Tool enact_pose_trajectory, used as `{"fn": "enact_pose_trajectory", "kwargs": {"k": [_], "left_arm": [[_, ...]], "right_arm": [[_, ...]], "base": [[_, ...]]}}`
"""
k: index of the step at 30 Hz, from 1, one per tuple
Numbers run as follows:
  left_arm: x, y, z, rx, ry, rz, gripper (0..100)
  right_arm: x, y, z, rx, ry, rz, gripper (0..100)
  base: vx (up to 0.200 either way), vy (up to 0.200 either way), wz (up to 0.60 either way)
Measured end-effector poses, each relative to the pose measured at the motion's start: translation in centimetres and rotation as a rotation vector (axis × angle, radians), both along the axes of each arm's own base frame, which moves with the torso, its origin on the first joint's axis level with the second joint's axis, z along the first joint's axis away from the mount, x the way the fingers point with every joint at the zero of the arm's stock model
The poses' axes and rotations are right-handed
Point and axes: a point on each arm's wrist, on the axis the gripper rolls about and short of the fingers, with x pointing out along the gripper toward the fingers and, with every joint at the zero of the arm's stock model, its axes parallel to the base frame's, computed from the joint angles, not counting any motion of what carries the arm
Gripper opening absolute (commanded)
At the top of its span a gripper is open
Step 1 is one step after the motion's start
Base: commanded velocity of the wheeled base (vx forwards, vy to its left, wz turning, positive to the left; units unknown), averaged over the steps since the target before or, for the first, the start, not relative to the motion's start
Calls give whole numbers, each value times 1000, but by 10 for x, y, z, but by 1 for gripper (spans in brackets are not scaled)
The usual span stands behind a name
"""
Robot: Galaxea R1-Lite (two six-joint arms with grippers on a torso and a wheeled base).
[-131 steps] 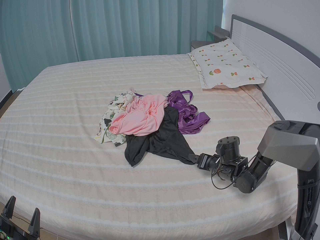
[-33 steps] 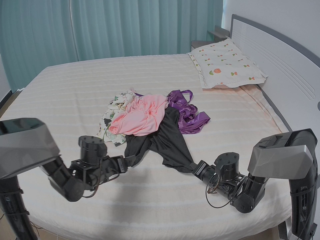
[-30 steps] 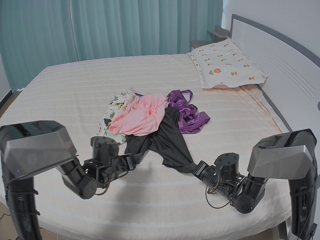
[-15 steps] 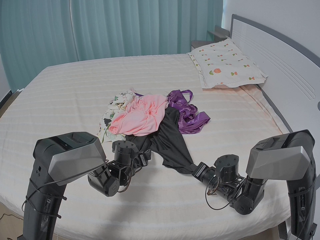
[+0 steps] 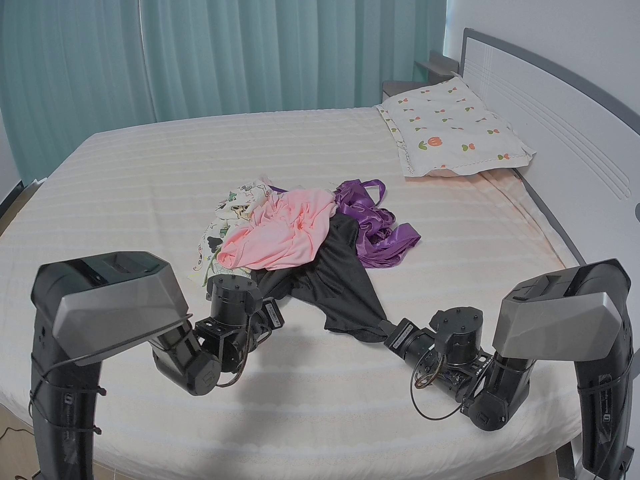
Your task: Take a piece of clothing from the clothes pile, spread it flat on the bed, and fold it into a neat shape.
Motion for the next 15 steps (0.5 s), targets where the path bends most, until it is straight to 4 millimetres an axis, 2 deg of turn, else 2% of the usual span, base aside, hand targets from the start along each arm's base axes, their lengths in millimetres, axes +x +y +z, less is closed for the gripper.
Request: {"fn": "enact_pose_trajectory", "kwargs": {"k": [3,6,10,15], "left_arm": [[-13,5,23,-27,-21,1,0],[-28,9,47,-51,-50,-8,0],[-50,13,84,-90,-113,-27,0],[-84,15,142,-156,-235,-75,0]], "right_arm": [[-3,2,10,7,-32,13,0],[-6,2,30,17,-91,22,0],[-14,-1,75,36,-224,39,0],[-35,-11,145,52,-438,66,0]], "base": [[0,0,0],[0,0,0],[0,0,0],[0,0,0]]}}
